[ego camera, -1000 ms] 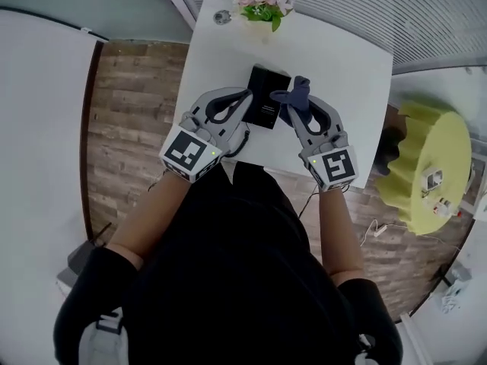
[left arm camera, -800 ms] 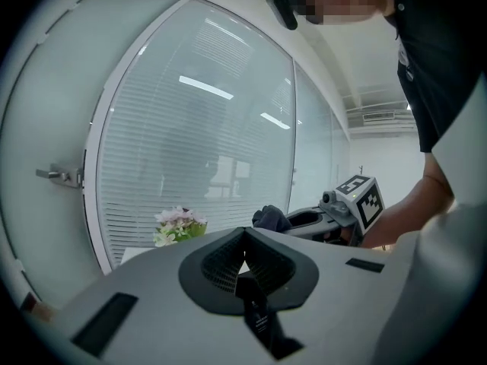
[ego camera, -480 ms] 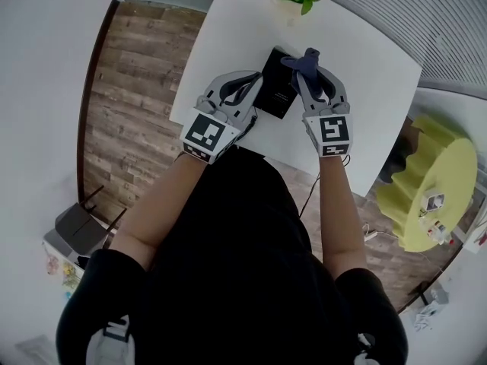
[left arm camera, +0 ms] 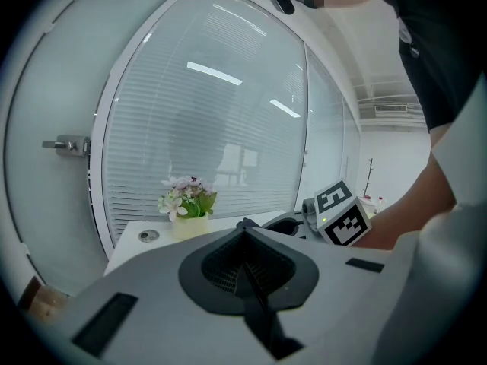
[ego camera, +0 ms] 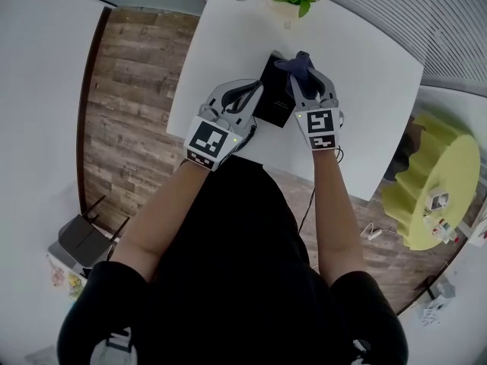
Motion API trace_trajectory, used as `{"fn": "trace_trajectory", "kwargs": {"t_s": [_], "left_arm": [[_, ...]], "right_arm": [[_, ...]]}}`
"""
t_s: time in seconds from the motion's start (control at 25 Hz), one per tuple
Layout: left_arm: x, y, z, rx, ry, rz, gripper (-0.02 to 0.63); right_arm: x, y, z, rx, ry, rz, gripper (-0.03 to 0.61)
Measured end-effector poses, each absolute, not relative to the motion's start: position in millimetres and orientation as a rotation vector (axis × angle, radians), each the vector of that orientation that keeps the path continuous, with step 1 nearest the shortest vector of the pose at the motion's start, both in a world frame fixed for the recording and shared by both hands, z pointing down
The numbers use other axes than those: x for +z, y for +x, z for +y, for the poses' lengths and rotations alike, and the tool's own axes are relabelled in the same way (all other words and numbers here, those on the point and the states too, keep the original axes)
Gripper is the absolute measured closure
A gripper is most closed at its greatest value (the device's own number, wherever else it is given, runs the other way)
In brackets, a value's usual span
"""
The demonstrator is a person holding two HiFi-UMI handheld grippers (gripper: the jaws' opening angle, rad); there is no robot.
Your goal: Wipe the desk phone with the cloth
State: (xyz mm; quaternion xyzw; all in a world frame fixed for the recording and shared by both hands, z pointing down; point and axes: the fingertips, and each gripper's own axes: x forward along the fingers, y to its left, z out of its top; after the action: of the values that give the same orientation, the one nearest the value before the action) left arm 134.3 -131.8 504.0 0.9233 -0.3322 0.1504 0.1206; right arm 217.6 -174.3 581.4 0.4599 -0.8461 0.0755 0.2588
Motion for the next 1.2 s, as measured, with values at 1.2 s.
{"fn": "trace_trajectory", "kwargs": {"t_s": [1.2], "left_arm": [[555, 133, -121, 0.481, 2.675, -0.806, 0.604]], "right_arm": [[609, 200, -129, 0.175, 1.328, -2.170, 0.466]]}}
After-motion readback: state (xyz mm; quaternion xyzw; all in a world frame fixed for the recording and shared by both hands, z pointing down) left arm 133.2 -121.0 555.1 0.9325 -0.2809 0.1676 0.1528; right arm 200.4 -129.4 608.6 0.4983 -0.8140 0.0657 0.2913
